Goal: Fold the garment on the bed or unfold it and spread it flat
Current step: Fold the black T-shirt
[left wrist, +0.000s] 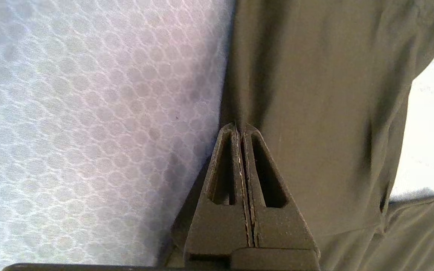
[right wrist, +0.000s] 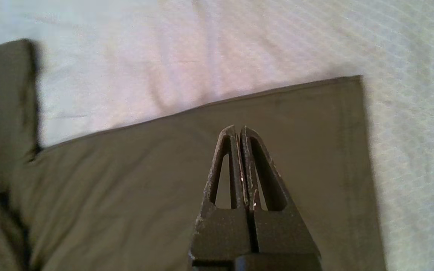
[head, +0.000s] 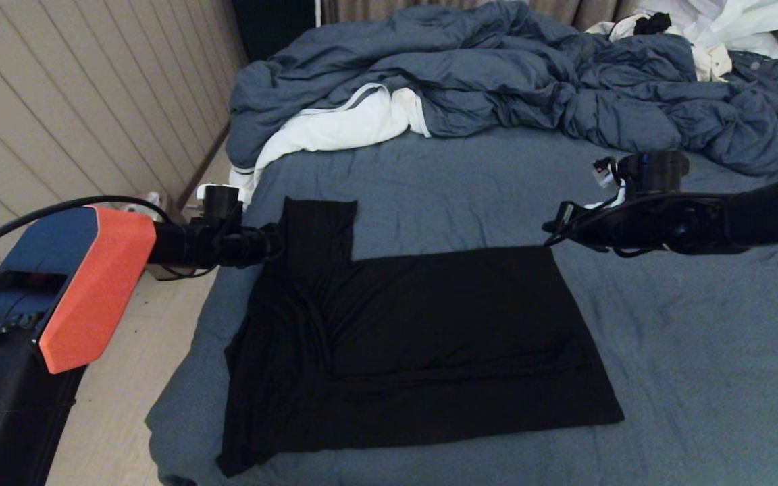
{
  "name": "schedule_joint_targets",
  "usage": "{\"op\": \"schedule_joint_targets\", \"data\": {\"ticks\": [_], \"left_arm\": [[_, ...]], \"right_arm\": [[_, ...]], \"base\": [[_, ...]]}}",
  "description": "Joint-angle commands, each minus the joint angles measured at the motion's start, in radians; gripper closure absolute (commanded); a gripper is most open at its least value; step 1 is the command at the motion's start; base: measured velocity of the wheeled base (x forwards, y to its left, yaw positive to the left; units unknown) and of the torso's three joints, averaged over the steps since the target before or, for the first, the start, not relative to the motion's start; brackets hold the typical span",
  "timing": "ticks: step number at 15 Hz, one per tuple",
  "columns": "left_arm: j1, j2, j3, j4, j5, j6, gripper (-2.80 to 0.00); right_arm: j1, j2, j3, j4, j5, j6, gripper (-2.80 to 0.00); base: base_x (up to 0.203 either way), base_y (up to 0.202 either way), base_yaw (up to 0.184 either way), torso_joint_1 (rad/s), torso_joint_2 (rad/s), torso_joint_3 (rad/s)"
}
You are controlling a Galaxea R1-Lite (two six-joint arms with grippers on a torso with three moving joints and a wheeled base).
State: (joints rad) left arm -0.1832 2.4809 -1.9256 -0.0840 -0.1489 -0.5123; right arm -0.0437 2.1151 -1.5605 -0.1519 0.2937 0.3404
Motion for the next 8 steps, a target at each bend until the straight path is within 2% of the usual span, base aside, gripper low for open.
{"op": "schedule_joint_targets", "data": {"ticks": [1, 6, 7, 8], "left_arm": [[-0.001, -0.003, 0.000, 0.000, 0.000, -0.003, 0.00], [-0.001, -0.003, 0.000, -0.003, 0.000, -0.003, 0.00], [-0.001, -0.002, 0.002, -0.003, 0.002, -0.003, 0.00], [-0.001, -0.002, 0.002, -0.003, 0.002, -0.003, 0.00]], "right_arm": [[-0.013, 0.048, -0.019, -0.001, -0.015, -0.002, 0.00], [-0.026, 0.141, -0.078, -0.002, -0.121, -0.030, 0.00], [-0.027, 0.159, -0.086, 0.002, -0.144, -0.030, -2.80], [-0.026, 0.167, -0.091, 0.001, -0.179, -0.034, -2.80]], "base": [[0.000, 0.000, 0.000, 0.000, 0.00, 0.000], [0.000, 0.000, 0.000, 0.000, 0.00, 0.000], [0.000, 0.000, 0.000, 0.000, 0.00, 0.000], [0.000, 0.000, 0.000, 0.000, 0.00, 0.000]]}}
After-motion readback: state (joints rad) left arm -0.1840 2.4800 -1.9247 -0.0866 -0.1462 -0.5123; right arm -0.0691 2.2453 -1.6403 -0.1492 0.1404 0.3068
